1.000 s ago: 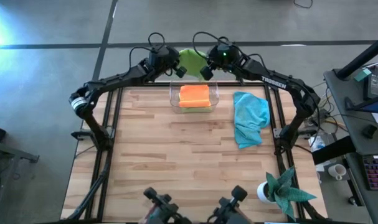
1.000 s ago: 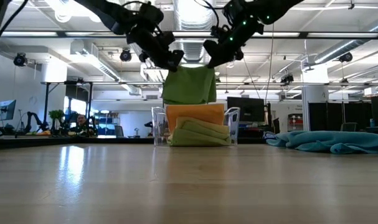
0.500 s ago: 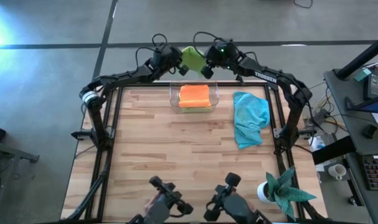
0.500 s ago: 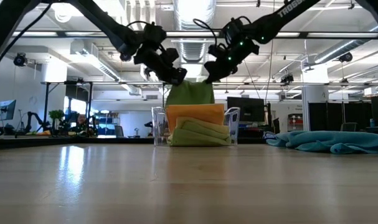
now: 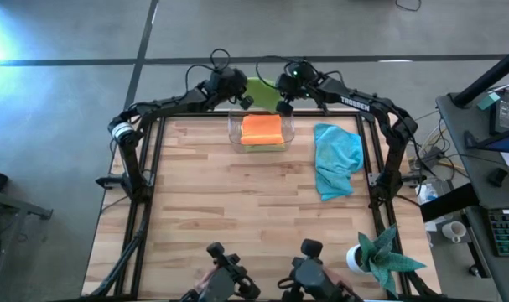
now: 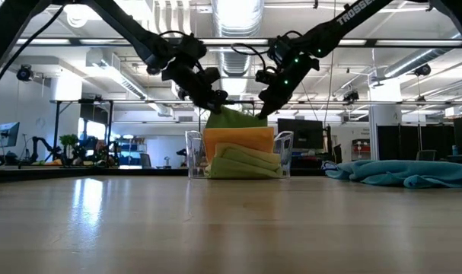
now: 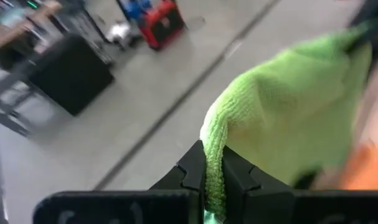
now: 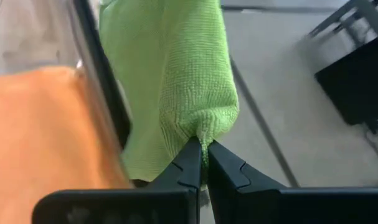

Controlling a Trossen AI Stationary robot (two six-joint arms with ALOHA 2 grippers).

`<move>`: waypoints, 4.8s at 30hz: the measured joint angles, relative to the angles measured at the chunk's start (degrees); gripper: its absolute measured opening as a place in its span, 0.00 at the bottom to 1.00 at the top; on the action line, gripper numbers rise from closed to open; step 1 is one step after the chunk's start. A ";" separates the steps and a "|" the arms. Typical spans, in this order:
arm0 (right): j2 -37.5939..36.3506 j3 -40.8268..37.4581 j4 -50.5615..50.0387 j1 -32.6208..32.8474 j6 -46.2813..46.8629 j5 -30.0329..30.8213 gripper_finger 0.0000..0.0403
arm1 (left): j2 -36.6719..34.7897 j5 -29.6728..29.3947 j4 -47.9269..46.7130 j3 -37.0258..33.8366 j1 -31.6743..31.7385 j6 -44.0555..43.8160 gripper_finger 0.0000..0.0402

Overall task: Fold microfiber towels
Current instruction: Put the green microfiber towel into the transparent bin, then fold the blue microfiber towel

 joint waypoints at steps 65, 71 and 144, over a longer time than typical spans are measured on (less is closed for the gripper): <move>-4.57 -2.88 -29.37 10.42 8.41 -9.99 0.06 | -6.99 17.81 -31.53 -4.13 -7.88 0.07 0.29; -4.57 -2.84 -29.35 10.51 7.54 -9.95 0.06 | -7.56 17.75 -31.49 -4.09 -7.88 0.05 0.32; -19.45 -19.93 -47.22 24.45 54.29 -10.49 0.33 | -18.93 13.87 -43.44 -4.57 -8.28 -1.20 0.34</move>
